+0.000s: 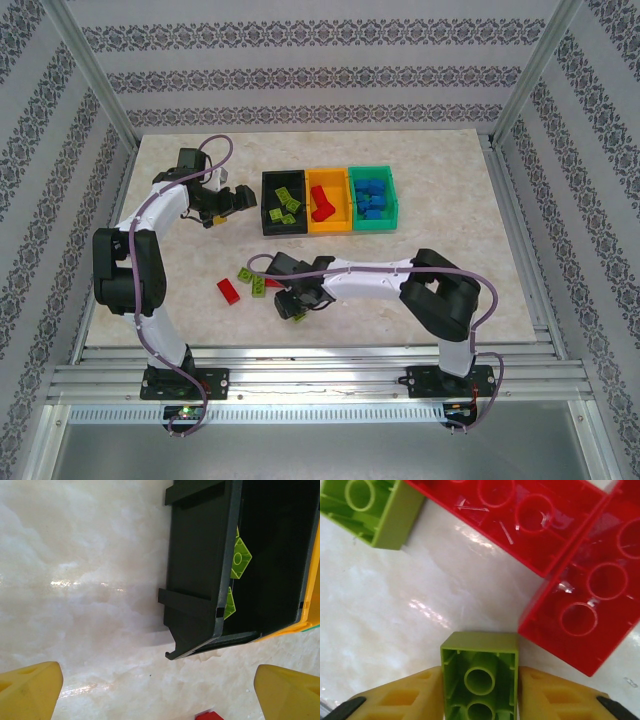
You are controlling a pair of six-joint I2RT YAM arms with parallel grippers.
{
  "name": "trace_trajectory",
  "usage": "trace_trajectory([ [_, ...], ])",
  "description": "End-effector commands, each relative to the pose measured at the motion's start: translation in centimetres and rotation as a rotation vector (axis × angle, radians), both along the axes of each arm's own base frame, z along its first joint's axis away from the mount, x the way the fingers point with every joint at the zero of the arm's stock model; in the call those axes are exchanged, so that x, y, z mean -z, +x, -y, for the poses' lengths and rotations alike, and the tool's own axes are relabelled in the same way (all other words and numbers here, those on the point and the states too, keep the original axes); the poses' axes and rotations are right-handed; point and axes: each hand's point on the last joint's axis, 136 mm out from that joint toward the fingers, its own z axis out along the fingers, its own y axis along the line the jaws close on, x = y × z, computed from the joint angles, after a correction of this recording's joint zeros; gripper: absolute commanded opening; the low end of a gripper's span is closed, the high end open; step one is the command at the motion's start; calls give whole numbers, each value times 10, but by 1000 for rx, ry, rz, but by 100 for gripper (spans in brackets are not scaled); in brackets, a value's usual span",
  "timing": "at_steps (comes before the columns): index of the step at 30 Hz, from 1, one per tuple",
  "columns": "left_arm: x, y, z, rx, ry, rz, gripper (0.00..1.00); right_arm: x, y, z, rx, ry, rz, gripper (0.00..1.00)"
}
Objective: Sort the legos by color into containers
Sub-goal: Pick up the lego from the bottom-center of the table.
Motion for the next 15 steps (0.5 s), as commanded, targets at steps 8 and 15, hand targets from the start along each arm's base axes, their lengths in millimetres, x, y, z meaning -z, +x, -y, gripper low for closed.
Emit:
trace_trajectory([
  [8,-6,3,-4,-4,-8,6,98,-26,12,-15,-41,51,35,26],
  [15,-6,3,-4,-4,-8,5,99,-89,66,-23,-16,185,136,28],
])
